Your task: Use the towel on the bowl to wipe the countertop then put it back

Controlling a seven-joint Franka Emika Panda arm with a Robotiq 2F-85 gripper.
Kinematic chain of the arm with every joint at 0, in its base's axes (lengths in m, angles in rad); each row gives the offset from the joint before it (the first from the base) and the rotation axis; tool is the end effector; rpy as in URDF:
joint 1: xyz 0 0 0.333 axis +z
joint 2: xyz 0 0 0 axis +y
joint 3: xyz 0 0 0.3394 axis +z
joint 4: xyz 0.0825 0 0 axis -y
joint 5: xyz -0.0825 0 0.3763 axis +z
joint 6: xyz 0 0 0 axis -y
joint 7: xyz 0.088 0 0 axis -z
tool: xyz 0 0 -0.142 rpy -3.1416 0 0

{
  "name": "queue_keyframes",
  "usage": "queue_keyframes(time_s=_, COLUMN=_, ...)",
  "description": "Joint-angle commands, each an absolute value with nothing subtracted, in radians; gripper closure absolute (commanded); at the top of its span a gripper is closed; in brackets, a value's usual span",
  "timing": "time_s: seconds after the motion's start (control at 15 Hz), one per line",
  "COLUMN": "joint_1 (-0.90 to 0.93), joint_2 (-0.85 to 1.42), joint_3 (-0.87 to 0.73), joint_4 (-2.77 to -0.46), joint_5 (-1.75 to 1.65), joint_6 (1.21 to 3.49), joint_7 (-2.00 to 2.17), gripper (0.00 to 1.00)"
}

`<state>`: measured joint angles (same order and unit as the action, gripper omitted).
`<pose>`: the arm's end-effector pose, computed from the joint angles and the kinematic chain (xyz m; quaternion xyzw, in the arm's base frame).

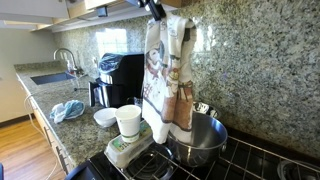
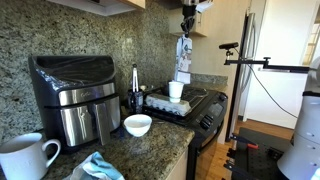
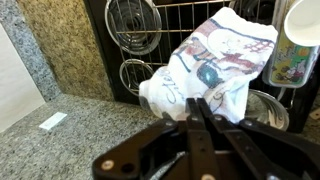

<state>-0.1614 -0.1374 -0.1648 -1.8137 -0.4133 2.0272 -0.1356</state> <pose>0.5087 -0.2157 0.6254 0.9669 -0.0363 0.1236 0.2202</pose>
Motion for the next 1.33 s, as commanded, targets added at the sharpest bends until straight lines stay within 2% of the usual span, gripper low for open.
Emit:
queue_keyframes(time_s=0.0, joint_1=-0.148, joint_2=-0.127, joint_3=-0.155, joint_4=-1.742, joint_5=-0.374, joint_6=1.945, joint_7=-0.196, gripper=0.96)
queue_keyframes(time_s=1.27, joint_1=-0.112, joint_2=-0.13, joint_3=-0.12, joint_4=-1.755, joint_5=-0.386, joint_6=1.914, joint_7=-0.176, gripper=0.96)
